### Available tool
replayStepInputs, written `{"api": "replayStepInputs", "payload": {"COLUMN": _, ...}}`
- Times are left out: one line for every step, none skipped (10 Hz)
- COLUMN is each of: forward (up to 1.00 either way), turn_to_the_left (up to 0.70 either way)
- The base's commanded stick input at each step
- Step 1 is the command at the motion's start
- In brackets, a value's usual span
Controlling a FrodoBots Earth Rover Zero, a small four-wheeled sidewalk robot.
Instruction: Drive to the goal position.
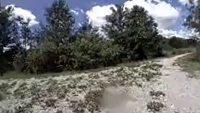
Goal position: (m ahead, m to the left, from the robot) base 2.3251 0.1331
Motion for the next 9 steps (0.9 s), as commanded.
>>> {"api": "replayStepInputs", "payload": {"forward": 0.7, "turn_to_the_left": 0.35}}
{"api": "replayStepInputs", "payload": {"forward": 0.7, "turn_to_the_left": 0.35}}
{"api": "replayStepInputs", "payload": {"forward": 0.7, "turn_to_the_left": 0.35}}
{"api": "replayStepInputs", "payload": {"forward": 0.7, "turn_to_the_left": 0.35}}
{"api": "replayStepInputs", "payload": {"forward": 0.7, "turn_to_the_left": 0.35}}
{"api": "replayStepInputs", "payload": {"forward": 0.7, "turn_to_the_left": 0.27}}
{"api": "replayStepInputs", "payload": {"forward": 0.7, "turn_to_the_left": 0.09}}
{"api": "replayStepInputs", "payload": {"forward": 0.7, "turn_to_the_left": 0.0}}
{"api": "replayStepInputs", "payload": {"forward": 0.7, "turn_to_the_left": 0.0}}
